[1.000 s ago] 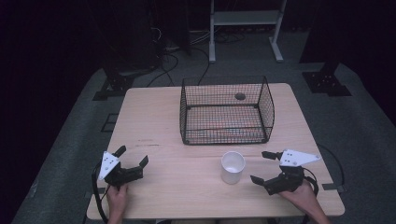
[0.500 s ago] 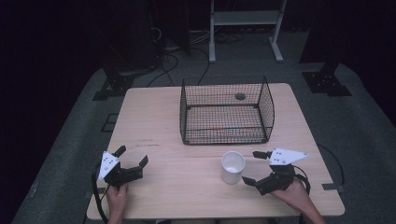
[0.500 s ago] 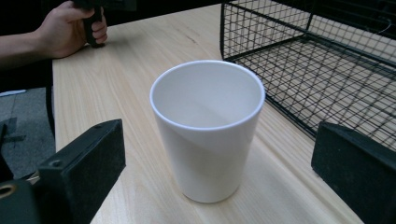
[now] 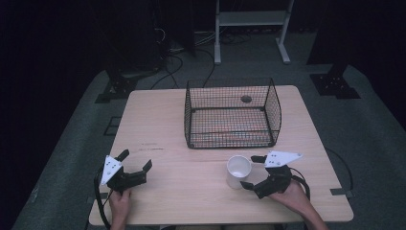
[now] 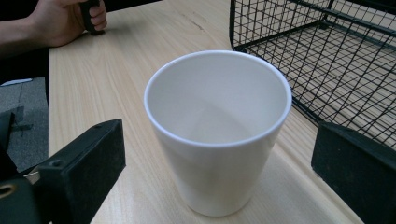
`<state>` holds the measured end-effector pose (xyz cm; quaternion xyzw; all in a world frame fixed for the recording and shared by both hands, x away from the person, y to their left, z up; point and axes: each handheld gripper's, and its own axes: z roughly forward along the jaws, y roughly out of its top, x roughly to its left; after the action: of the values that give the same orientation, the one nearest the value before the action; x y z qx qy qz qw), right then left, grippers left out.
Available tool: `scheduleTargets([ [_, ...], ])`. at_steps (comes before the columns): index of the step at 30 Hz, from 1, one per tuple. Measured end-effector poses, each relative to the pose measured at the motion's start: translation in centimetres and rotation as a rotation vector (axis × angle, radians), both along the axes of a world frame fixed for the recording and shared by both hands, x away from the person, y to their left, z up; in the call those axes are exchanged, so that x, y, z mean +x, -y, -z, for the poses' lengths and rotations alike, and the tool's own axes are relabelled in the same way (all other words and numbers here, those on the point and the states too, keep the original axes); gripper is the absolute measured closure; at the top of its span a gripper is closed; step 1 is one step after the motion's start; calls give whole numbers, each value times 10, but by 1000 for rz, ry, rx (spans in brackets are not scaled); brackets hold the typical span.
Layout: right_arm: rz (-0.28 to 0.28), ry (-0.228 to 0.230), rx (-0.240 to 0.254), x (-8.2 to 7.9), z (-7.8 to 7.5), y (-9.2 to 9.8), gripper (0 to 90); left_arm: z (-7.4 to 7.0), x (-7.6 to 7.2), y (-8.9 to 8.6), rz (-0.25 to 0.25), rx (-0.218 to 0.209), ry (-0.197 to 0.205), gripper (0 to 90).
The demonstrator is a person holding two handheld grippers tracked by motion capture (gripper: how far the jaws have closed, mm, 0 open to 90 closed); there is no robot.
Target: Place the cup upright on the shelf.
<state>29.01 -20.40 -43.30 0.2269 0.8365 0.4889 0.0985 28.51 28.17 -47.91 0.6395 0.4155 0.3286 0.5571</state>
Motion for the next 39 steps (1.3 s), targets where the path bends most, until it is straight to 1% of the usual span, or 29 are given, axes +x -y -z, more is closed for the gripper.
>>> scheduleTargets([
  [2,-4,-1,-5,1,1,-2,23,0,0,0,1,2,0,0],
  [7,-15,-23,-9,6,4,-8,23,0,0,0,0,1,0,0],
  [11,-35,-28,-15,9,6,-15,23,0,0,0,1,1,1,0],
  [15,-39,-30,-23,10,6,-19,23,0,0,0,0,-1,1,0],
  [16,-38,-30,-35,11,6,-20,44,0,0,0,0,0,1,0],
  [17,-43,-38,-37,12,6,-20,68,0,0,0,0,2,2,0],
  [18,-43,-38,-37,12,6,-20,68,0,0,0,0,2,2,0],
  [19,-50,-55,-33,15,8,-20,84,0,0,0,-1,0,2,0],
  [20,-49,-58,-35,16,8,-21,91,0,0,0,-1,-1,1,0],
  [21,-49,-58,-35,16,8,-21,91,0,0,0,-1,-1,1,0],
  [22,-54,-50,-33,16,8,-20,146,0,0,0,-1,-1,1,0],
  [24,-54,-51,-29,16,8,-20,162,0,0,0,-2,0,3,0],
  [25,-57,-44,-31,16,7,-20,177,0,0,0,-1,0,3,0],
  [30,-49,-31,-37,17,5,-20,190,0,0,0,-2,-2,3,0],
  [31,-58,-45,-39,18,3,-21,192,0,0,0,-2,-1,3,0],
  [35,-63,-51,-40,20,1,-22,193,0,0,0,-2,-2,3,0],
  [37,-78,-55,-21,23,-6,-23,194,0,0,0,-2,-3,4,0],
  [38,-78,-55,-21,23,-6,-23,194,0,0,0,-2,-3,4,0],
  [39,-86,-56,-18,26,-12,-24,194,0,0,0,-2,-3,3,0],
])
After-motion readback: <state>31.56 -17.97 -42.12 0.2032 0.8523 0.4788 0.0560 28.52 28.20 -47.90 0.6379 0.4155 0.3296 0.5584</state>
